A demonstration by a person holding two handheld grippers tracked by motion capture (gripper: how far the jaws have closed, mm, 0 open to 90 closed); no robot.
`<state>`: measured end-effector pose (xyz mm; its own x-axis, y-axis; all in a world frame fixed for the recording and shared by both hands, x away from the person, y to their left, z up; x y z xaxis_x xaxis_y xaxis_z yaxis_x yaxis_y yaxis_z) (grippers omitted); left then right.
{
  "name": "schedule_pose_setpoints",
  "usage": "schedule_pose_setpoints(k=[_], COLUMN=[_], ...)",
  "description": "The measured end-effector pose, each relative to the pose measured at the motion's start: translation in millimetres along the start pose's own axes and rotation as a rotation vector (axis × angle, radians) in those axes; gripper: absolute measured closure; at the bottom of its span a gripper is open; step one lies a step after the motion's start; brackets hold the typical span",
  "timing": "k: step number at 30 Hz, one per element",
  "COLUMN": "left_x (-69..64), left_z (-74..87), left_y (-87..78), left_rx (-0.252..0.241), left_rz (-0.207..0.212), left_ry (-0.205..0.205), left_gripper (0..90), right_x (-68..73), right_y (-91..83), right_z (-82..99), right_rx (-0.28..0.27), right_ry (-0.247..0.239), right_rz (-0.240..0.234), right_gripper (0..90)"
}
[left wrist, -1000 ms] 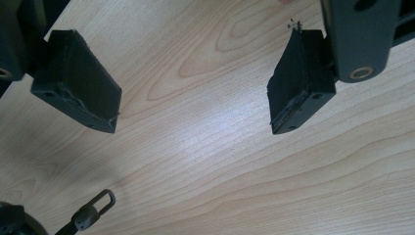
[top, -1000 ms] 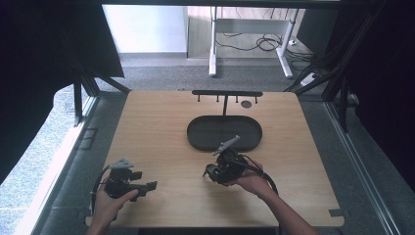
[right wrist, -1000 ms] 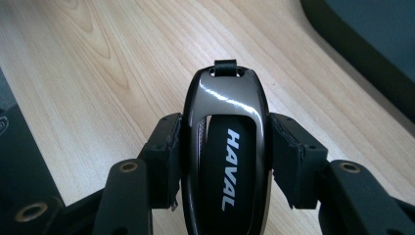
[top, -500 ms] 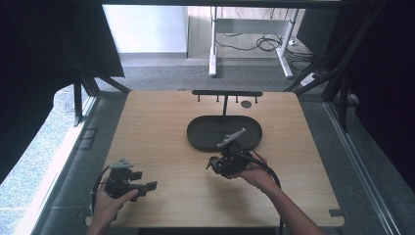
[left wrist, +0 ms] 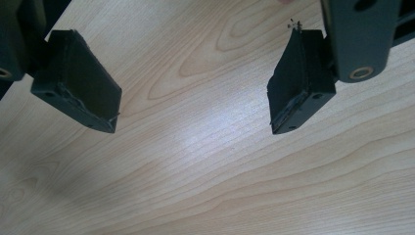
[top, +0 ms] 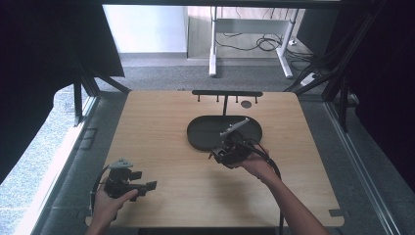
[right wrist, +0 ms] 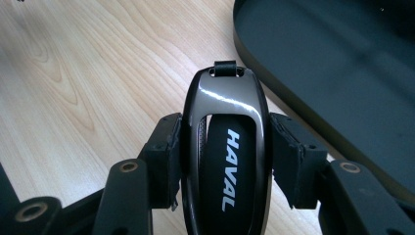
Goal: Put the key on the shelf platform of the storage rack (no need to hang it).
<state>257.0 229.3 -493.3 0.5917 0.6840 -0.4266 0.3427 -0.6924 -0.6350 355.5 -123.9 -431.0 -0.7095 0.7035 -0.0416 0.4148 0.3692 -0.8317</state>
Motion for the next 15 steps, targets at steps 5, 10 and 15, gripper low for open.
schedule_pose_setpoints(k=[5, 10, 15], left_x=[0.4, 1.1, 1.5], left_z=[0.0, 0.2, 0.2], left_y=[-0.3, -1.7, -2.2], left_rx=[-0.001, -0.002, -0.004], left_rz=[-0.001, -0.001, -0.002], left_ry=[-0.002, -0.001, -0.004], left_gripper=[20.5, 20.5, 20.5], right_x=[-3.8, -10.7, -15.9], right_y=[-1.1, 1.3, 5.1], right_z=[-9.0, -17.2, -22.4], right_rx=[-0.004, -0.010, -0.010], right_ry=[0.003, 0.020, 0.029], right_rz=[0.012, 0.024, 0.037], right_gripper=[49.0, 49.0, 49.0])
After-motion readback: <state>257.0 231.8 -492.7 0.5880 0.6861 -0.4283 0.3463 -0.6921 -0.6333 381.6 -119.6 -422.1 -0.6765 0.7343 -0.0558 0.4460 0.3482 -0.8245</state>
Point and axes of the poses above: each handheld gripper's, and its own axes: y roughly forward along the jaws, z roughly out of its underside, x roughly to its left, the point moved 1 cm from there along y, roughly forward along the jaws, and after that the axes turned 9 degrees about z, right-handed, at the moved point
